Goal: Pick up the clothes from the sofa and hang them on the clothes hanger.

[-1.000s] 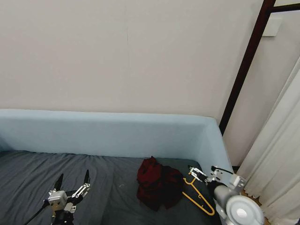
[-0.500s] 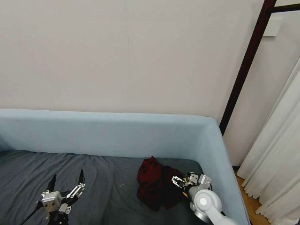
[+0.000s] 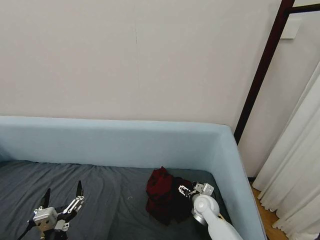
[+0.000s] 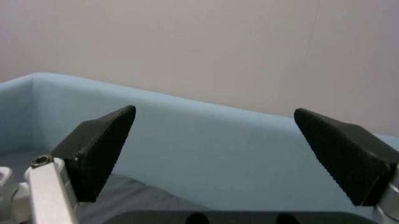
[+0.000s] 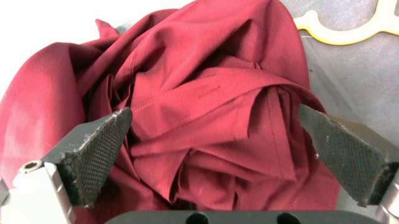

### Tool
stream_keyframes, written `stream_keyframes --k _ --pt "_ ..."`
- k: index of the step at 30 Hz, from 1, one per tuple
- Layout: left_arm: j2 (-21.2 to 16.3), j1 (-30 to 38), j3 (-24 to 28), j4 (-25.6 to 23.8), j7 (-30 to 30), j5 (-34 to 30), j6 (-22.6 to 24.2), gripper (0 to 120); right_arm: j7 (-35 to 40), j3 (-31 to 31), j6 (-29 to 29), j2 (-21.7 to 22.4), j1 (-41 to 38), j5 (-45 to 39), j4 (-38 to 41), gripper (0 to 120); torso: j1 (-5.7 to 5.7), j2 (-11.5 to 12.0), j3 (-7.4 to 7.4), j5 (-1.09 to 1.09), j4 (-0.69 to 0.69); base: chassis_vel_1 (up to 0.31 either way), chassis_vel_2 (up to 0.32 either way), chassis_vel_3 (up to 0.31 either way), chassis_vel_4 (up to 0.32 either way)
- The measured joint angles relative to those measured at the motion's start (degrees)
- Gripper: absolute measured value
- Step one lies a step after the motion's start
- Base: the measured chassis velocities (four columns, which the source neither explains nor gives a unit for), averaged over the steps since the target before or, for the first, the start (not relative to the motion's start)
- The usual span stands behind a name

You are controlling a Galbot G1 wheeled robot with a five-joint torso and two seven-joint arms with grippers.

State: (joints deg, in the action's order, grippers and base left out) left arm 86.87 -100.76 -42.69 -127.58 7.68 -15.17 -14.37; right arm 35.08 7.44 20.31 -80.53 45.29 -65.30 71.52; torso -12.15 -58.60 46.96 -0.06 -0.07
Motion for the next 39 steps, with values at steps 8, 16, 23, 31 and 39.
stream_keyframes --k 8,16,23,31,39 --pt "0.25 0.18 -0.01 0.45 1.19 0.14 -0.13 100 -1.55 0.25 0.00 -1.04 0.06 2.16 -1.75 86 0.00 0.00 0.00 0.00 0.00 0.000 0.000 0.000 0.000" --pt "0.22 1.38 0.53 1.71 1.89 0.45 0.03 100 -2.34 -0.68 -0.02 -1.14 0.81 3.54 -1.41 52 0.00 0.00 0.00 0.01 0.00 0.000 0.000 0.000 0.000" --pt "-0.54 2.32 0.56 3.08 2.40 0.34 0.17 100 -2.96 -1.07 -0.04 -0.62 1.36 4.46 -1.06 26 0.00 0.00 0.00 0.01 0.00 0.000 0.000 0.000 0.000" --pt "-1.11 2.42 0.72 3.28 2.61 0.18 0.23 100 -4.90 -1.15 -1.37 1.49 3.23 5.19 0.55 0 0.00 0.00 0.00 0.01 0.00 0.000 0.000 0.000 0.000" --pt "-1.03 2.42 1.48 3.32 2.97 0.45 0.10 100 -8.90 -1.38 -7.36 4.64 6.55 5.23 4.28 0 0.00 0.00 0.00 0.02 0.00 0.000 0.000 0.000 0.000"
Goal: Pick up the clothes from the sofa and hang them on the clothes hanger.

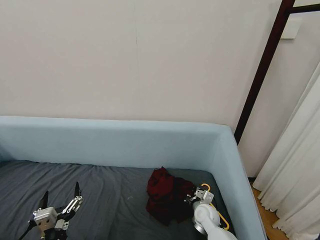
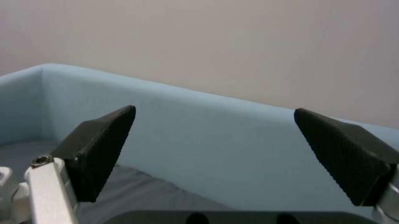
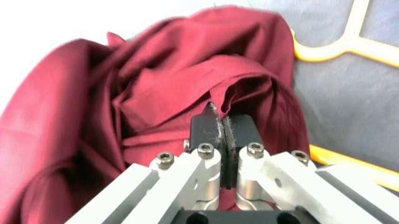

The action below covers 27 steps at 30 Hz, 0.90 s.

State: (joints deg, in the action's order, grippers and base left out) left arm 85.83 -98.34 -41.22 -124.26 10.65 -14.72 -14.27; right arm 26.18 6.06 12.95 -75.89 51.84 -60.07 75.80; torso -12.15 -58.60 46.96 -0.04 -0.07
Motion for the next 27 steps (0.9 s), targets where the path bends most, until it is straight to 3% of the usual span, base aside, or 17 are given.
stream_keyframes --k 9,13,17,27 --pt "-0.14 -0.21 0.12 -0.26 0.47 0.06 -0.19 100 -1.47 -0.87 -6.21 4.77 4.02 -3.99 14.81 0 0.00 0.00 0.00 0.00 0.00 0.000 0.000 0.000 0.000" --pt "-0.02 -0.49 0.60 -0.61 0.54 0.07 -0.62 100 -14.85 -2.79 -17.06 10.24 6.86 -1.96 24.00 0 0.00 0.00 0.00 0.00 0.00 0.000 0.000 0.000 0.000" --pt "0.14 -0.55 0.89 -0.83 0.56 0.15 -0.93 100 -20.21 -2.86 -20.78 14.04 7.32 -3.52 29.89 0 0.01 0.00 -0.01 0.00 0.00 0.000 0.000 0.000 0.000" --pt "0.28 -0.64 1.61 -1.25 0.89 0.73 -1.31 100 -22.39 -0.93 -22.91 22.42 1.36 -10.15 38.07 0 0.01 0.00 0.00 0.01 -0.01 0.000 0.000 0.000 0.000"
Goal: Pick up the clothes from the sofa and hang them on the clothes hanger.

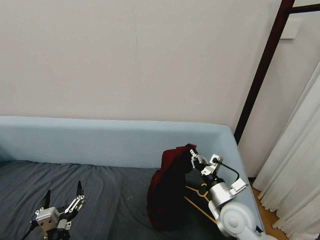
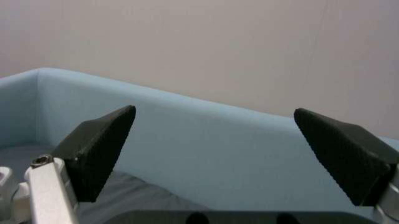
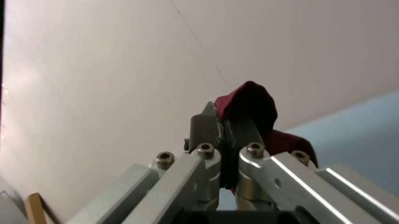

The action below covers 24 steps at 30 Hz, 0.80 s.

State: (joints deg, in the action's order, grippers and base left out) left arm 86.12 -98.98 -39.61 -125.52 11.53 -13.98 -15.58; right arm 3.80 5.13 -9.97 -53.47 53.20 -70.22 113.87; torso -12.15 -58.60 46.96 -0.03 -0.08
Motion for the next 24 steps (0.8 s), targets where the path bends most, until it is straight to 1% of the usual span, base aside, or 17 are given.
stream_keyframes --k 2,3,9,10,14,16,19,20,24 --pt "0.01 0.00 0.20 -0.01 0.07 0.16 -0.04 100 0.73 -0.02 0.12 2.32 -4.49 -1.63 0.60 0 0.00 0.00 0.00 0.00 0.01 0.000 0.000 0.000 0.000" --pt "0.01 0.00 0.20 -0.01 0.07 0.16 -0.04 100 0.73 -0.02 0.12 2.32 -4.49 -1.63 0.60 0 0.00 0.00 0.00 0.00 0.01 0.000 0.000 0.000 0.000" --pt "-0.15 0.30 0.12 -0.10 0.39 0.15 -0.07 100 1.90 -1.43 0.43 6.45 -14.82 -6.13 -0.85 0 0.00 0.00 0.01 -0.01 0.01 0.000 0.000 0.000 0.000" --pt "-0.15 0.30 0.12 -0.10 0.39 0.15 -0.07 100 1.90 -1.43 0.43 6.45 -14.82 -6.13 -0.85 0 0.00 0.00 0.01 -0.01 0.01 0.000 0.000 0.000 0.000" --pt "-0.37 0.68 -0.26 0.37 0.68 -0.18 -0.08 100 2.36 -2.10 0.76 7.65 -20.73 -8.49 -2.62 0 0.00 0.00 0.01 0.01 0.01 0.000 0.000 0.000 0.000" --pt "-0.39 0.81 -0.33 0.49 0.70 -0.24 -0.08 100 2.44 -2.09 0.93 7.83 -22.06 -8.85 -2.94 0 0.00 0.00 0.01 -0.01 0.01 0.000 0.000 0.000 0.000" --pt "-0.37 1.21 -0.40 0.87 0.75 -0.41 -0.07 100 3.11 -1.97 1.65 8.39 -27.36 -10.33 -3.96 0 0.00 0.01 0.01 0.00 0.01 0.000 0.000 0.000 0.000" --pt "-0.37 1.21 -0.40 0.87 0.75 -0.41 -0.07 100 3.11 -1.97 1.65 8.39 -27.36 -10.33 -3.96 0 0.00 0.01 0.01 0.00 0.01 0.000 0.000 0.000 0.000" --pt "-0.23 1.84 -0.33 1.26 0.81 -0.43 0.04 100 4.45 -2.56 2.21 9.71 -34.89 -11.92 -5.07 0 -0.01 0.00 0.01 -0.01 0.01 0.000 0.000 0.000 0.000"
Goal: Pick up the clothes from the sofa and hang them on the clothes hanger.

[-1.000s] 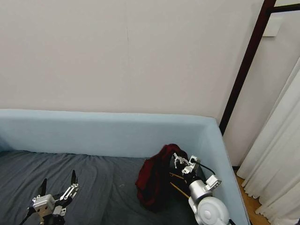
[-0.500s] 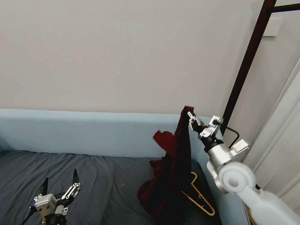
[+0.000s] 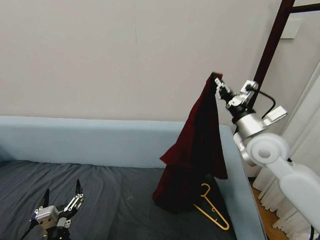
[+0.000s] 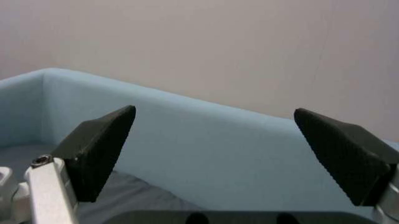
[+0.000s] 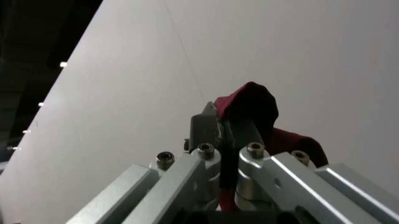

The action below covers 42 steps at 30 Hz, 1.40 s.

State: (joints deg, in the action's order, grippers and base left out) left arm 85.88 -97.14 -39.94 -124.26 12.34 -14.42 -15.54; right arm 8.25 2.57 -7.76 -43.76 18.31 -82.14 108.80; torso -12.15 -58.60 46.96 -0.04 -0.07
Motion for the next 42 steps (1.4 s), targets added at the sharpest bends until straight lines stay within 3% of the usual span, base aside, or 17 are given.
stream_keyframes --k 13,42 --pt "0.17 0.46 0.06 -0.13 0.18 -0.25 0.15 100 1.29 -4.88 0.97 1.60 -11.24 -1.20 -1.15 0 0.00 0.00 0.00 -0.01 0.00 0.000 0.000 0.000 0.000" --pt "-0.53 -0.21 -0.15 -1.52 0.49 -0.42 0.16 100 0.52 -4.36 1.30 1.82 -8.13 -0.40 1.07 0 0.00 0.00 0.00 0.00 0.00 0.000 0.000 0.000 0.000"
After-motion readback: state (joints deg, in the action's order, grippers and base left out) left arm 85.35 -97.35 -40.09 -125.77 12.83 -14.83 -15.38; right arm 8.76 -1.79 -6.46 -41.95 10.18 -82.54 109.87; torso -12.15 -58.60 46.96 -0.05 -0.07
